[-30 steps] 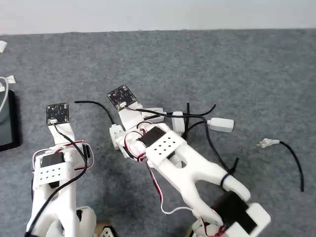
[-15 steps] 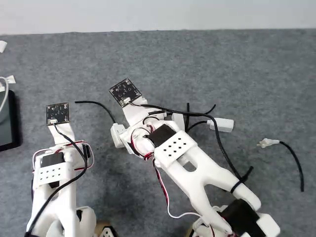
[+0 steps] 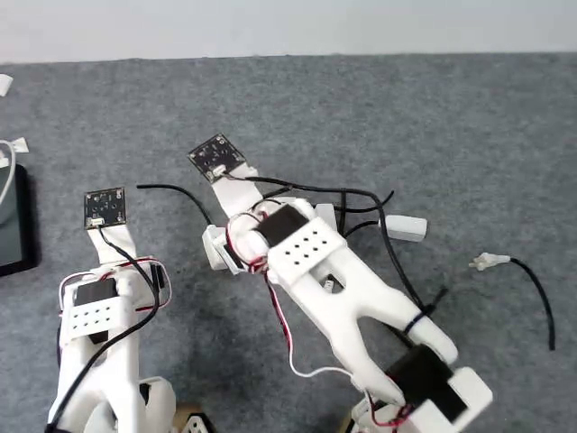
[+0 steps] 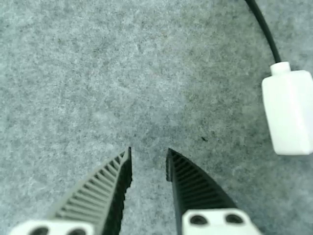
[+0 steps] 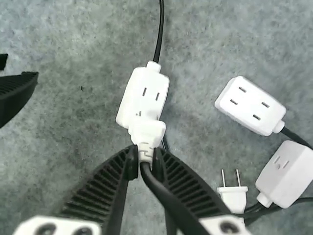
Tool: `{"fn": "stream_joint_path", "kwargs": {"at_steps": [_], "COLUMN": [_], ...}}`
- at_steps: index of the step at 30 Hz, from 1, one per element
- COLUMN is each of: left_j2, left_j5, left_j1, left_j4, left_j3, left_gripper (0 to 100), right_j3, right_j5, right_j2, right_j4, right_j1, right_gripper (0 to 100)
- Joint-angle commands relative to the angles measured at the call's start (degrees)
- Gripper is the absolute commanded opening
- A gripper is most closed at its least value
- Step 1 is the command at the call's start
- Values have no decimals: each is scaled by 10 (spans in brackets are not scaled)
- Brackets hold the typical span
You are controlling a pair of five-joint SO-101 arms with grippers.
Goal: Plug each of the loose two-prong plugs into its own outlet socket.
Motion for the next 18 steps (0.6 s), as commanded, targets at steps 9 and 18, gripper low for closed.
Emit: {"fn": "stream_joint_path", "kwargs": {"at_steps": [9, 18], "left_j2": [-9, -8], "left_j5": [-9, -9], "left_j1": [-3, -4], "left_j4": [-16, -25], "left_j3": [-10, -7], "left_gripper": [58, 58], "right_j3": [-51, -53], "right_j5": [7, 6], "right_j2": [27, 27], "right_j4": [19, 15], "right_j1": [-25, -24], "right_gripper": [8, 8]}}
